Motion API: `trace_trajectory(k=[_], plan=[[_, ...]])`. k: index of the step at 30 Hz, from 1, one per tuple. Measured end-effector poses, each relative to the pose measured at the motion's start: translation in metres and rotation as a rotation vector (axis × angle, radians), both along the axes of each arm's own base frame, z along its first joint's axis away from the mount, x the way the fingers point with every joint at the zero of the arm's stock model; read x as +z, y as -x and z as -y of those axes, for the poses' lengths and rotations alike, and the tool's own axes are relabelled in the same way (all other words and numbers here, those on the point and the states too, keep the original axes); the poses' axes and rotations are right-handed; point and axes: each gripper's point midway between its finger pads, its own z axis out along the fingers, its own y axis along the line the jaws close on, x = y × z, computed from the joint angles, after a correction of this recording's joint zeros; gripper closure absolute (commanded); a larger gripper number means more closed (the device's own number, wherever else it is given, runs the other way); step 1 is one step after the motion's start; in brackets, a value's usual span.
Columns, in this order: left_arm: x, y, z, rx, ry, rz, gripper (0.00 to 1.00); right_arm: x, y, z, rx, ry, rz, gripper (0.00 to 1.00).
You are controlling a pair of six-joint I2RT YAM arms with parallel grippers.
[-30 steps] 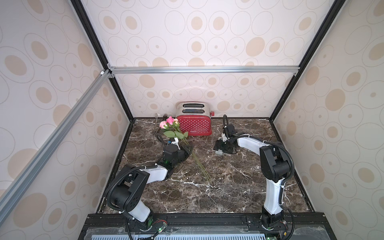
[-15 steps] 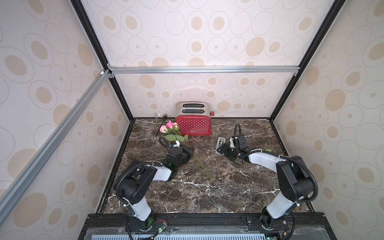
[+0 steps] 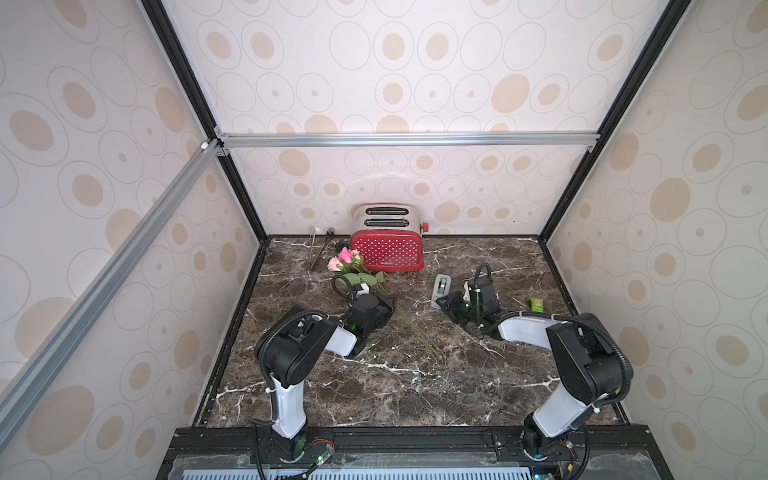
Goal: Wrap bouquets with tape
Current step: Adjust the Tape Cutter at the center of the board, then pull the tape from the tape cutter.
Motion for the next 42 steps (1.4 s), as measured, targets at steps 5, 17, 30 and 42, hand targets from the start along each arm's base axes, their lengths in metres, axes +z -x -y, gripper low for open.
trace_trajectory(k=[5,17,30,42], plan=[[0.011,-0.01,0.005,0.011,0.013,0.026,1.0,-0.006,-0.008,0.002,-0.025,-0.033,0.004,0.63],[0.003,-0.024,0.011,0.028,0.004,0.022,1.0,-0.013,-0.01,-0.002,-0.02,-0.067,-0.009,0.66],[0.007,-0.027,0.013,0.031,0.007,0.028,1.0,-0.016,-0.009,-0.005,0.003,-0.085,-0.006,0.71],[0.005,-0.027,0.012,0.033,0.003,0.024,1.0,-0.015,-0.01,-0.006,0.015,-0.085,0.005,0.76]])
